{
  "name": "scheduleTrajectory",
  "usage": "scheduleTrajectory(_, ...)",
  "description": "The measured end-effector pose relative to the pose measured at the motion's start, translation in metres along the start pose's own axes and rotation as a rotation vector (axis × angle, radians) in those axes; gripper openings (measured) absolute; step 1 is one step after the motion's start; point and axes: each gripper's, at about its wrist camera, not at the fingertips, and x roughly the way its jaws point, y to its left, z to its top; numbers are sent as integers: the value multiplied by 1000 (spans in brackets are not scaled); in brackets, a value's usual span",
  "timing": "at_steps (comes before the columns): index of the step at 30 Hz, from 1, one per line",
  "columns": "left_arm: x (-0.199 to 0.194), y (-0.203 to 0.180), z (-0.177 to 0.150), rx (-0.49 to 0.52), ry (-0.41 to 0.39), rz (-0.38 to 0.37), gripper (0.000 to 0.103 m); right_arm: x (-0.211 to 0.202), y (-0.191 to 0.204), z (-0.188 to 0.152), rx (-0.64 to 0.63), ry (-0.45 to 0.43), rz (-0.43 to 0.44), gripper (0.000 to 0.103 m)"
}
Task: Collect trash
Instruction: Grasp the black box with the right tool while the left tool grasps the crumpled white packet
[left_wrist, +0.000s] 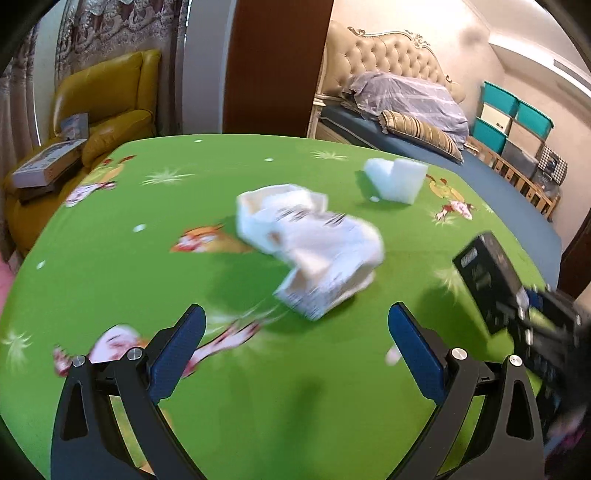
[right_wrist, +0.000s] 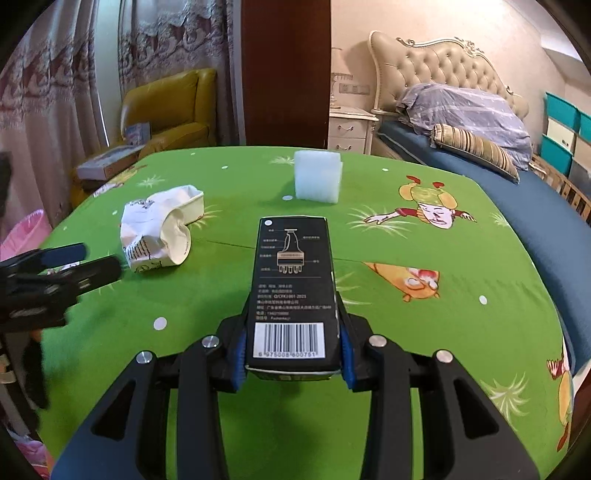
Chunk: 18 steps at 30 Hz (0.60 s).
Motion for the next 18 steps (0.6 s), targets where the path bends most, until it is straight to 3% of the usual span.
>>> scheduleTrajectory(9, 43, -18, 24, -23, 46, 75, 93, -3, -7, -2, 51, -3, 17, 37)
scheduleTrajectory(11, 48, -21, 21, -3, 59, 79, 72, -3, -7, -2, 51, -2, 14, 37)
scheduleTrajectory(12, 47, -22, 19, 7, 64, 68, 67, -3, -6, -2, 46, -5, 12, 37)
scheduleTrajectory(18, 16, -22, 5, 40, -23, 50, 65, -3, 2, -1, 11, -2, 4, 37)
